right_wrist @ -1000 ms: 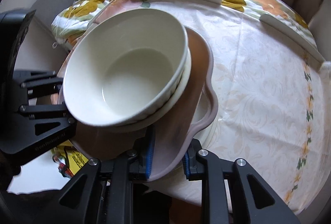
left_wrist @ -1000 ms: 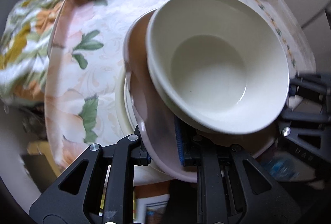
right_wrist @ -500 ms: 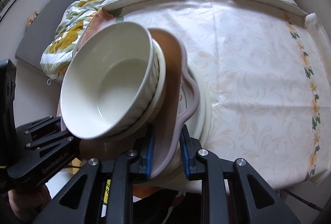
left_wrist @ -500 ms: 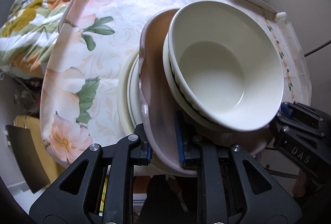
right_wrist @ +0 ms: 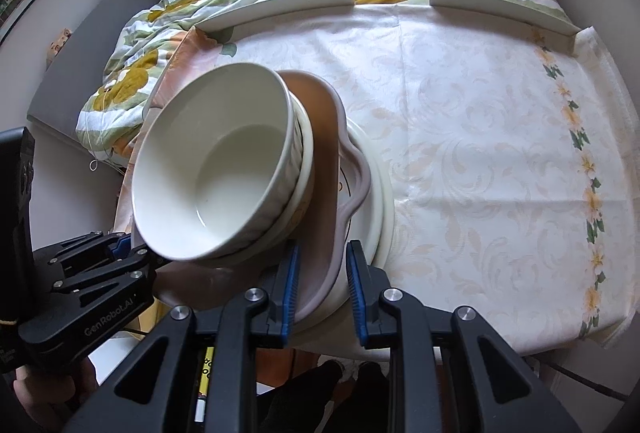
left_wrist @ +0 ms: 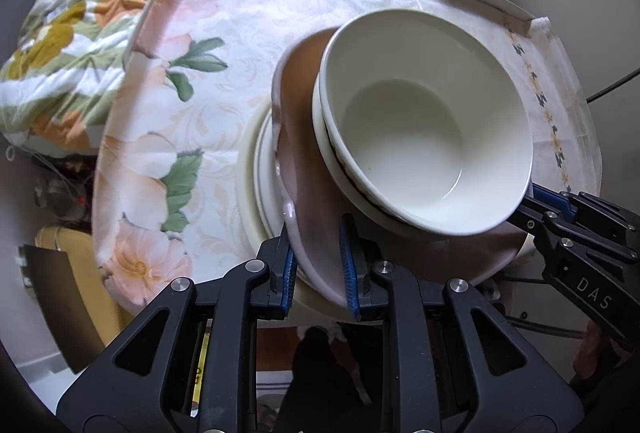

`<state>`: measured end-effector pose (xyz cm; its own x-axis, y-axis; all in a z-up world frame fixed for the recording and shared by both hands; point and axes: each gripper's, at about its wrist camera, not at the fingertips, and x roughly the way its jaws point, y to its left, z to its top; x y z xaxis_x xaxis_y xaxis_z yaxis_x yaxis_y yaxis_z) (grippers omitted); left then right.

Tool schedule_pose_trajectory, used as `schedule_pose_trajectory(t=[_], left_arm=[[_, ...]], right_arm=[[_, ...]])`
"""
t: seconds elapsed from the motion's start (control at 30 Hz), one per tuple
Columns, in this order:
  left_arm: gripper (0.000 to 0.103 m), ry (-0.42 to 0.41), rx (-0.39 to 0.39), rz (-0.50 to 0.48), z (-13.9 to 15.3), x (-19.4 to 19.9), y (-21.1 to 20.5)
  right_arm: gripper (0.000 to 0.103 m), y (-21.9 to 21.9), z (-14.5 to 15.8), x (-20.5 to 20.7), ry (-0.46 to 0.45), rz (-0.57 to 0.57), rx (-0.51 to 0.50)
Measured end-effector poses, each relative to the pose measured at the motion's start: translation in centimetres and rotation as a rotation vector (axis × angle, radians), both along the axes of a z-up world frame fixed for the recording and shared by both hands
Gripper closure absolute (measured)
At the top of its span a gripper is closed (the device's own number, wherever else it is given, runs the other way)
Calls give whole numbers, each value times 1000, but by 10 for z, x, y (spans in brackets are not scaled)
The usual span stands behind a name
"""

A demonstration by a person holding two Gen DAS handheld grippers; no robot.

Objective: Organize plates and bowls

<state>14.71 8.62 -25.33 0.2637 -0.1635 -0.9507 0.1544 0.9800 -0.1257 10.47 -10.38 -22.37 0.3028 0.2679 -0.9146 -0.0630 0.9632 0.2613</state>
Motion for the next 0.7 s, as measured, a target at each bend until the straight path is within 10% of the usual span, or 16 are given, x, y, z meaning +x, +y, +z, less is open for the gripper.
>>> schedule_pose_trajectory(t=[0.27,0.33,0.4,0.43,0.5,0.7], left_arm=[[85,-49,18,-11,18,-10,3],[76,-55,-11,-8,20,-13,5],[17,-64,-3,-8,21,-17,5],[6,-74,-16,-10,21,-19,6],[4,-96,-30,16,26,-24,8],[4,-164,-13,113,57,-55,8]], right_arm=[[81,-3,12,-9,-26,-29,-4],[81,-4,15,-11,-36,-38,-7],[80,-6,16,-13,-44,-55,-8],[71,-7,16,-14,-47,-61,-2],[57,-10,17,-16,-60,-73,20],[56,-24,46,-33,-154,-47,24]])
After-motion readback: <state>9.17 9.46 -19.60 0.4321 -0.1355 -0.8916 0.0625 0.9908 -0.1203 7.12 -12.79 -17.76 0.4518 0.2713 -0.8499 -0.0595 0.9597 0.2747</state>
